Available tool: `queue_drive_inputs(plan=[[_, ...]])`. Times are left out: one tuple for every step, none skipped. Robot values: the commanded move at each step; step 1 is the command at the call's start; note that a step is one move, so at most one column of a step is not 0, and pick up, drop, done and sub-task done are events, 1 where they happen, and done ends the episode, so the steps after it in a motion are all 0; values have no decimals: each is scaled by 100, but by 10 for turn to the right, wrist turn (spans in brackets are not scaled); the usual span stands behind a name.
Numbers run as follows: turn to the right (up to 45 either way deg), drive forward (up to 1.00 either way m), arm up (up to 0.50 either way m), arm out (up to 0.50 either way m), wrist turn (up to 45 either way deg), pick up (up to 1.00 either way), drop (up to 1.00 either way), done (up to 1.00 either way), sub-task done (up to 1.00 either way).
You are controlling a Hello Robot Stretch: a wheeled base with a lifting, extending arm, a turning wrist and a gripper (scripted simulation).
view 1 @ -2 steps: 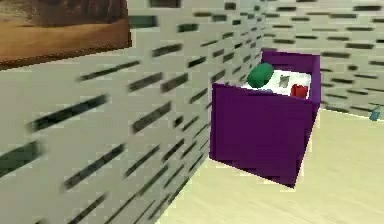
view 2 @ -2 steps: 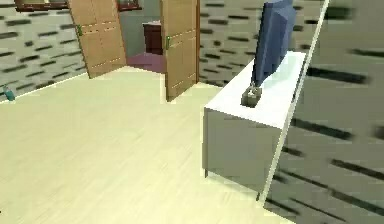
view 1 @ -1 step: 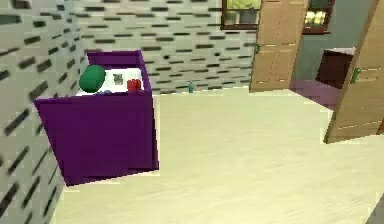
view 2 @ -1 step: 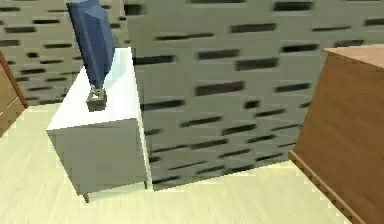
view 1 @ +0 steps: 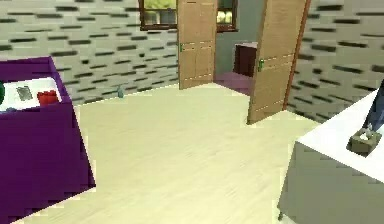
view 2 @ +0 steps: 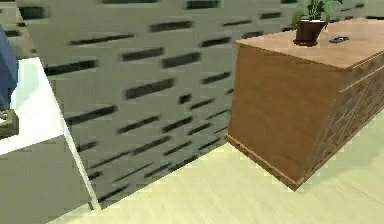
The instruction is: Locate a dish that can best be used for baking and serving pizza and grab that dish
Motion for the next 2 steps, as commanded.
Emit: queue_drive_inputs(plan=[[0, 100, 0, 0, 0, 0, 0, 0, 0], [30, 0, 0, 0, 0, 0, 0, 0, 0]])
